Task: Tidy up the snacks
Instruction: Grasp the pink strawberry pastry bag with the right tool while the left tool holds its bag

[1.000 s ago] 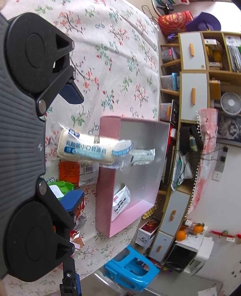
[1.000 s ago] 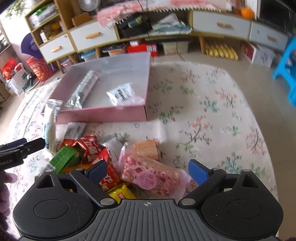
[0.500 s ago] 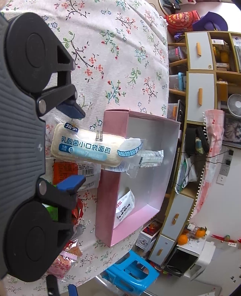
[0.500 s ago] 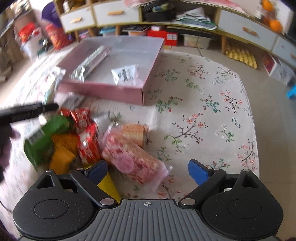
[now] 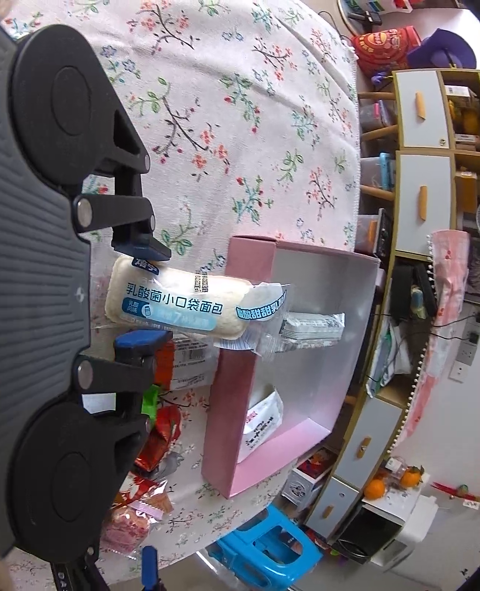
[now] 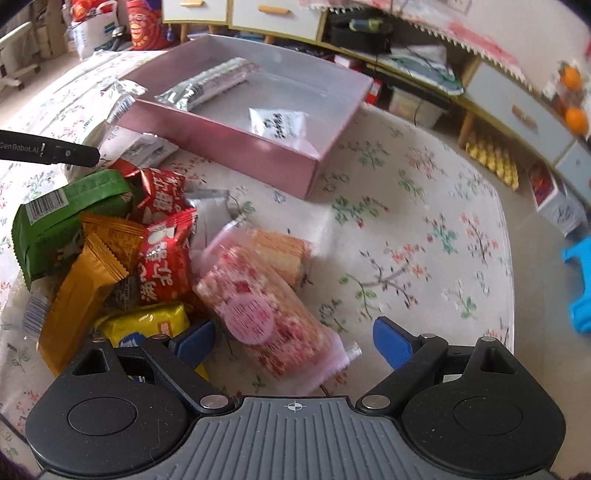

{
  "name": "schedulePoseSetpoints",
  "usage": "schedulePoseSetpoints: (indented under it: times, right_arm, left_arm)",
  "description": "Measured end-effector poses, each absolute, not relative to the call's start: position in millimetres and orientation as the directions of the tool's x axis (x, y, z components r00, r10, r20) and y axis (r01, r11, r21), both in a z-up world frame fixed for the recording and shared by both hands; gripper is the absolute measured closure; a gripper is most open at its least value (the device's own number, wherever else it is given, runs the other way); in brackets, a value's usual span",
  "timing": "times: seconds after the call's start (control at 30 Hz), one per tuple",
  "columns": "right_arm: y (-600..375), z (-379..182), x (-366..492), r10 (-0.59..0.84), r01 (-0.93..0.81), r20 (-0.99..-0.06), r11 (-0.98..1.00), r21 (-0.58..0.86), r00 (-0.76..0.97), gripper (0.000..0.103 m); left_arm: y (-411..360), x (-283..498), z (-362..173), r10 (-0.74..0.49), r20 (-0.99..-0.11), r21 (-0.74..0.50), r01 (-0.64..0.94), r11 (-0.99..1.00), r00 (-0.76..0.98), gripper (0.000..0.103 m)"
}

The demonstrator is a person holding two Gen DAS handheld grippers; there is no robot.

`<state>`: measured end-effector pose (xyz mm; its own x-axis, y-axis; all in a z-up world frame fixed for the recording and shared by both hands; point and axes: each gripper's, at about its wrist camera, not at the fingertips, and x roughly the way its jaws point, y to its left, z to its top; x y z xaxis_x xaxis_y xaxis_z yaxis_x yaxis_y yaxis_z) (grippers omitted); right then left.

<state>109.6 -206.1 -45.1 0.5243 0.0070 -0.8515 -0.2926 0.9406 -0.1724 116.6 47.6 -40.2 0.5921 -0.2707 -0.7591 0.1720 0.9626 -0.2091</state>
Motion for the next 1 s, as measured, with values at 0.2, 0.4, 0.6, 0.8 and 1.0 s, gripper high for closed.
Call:
schedulePoseSetpoints:
  times: [0.2, 0.4, 0.6, 0.8, 1.0]
  right_arm:
    - [-196, -47, 111, 0.006, -0.306, -0.839, 0.932, -0.192, 0.544, 0.028]
    - [-189, -47, 110, 0.026, -0.319, -0.834, 0.93, -0.181, 0.551, 0.056]
    - [-185, -43, 115, 0.051, -0.297, -0.836, 0.945, -0.137, 0.547, 0.066]
    - [-195, -37, 119, 0.082, -0.231, -0.844, 0.972, -0.051, 0.531, 0.07]
    - [-212, -34, 125, 0.145, -0.143, -0.853, 0.986, 0.084, 0.501, 0.07]
  left_arm:
    - [56, 112, -38, -0.267, -0.784, -0.214, 0.16, 0.964, 0.56, 0.069]
    - [62, 107, -37, -0.273, -0.799, -0.219, 0.164, 0.962, 0.536, 0.07]
    - [62, 110, -40, -0.303, -0.772, -0.239, 0.187, 0.953, 0.559, 0.067]
    - [63, 118, -46, -0.327, -0.744, -0.284, 0.168, 0.944, 0.583, 0.064]
    - [65, 117, -44, -0.327, -0.739, -0.281, 0.172, 0.944, 0.589, 0.072]
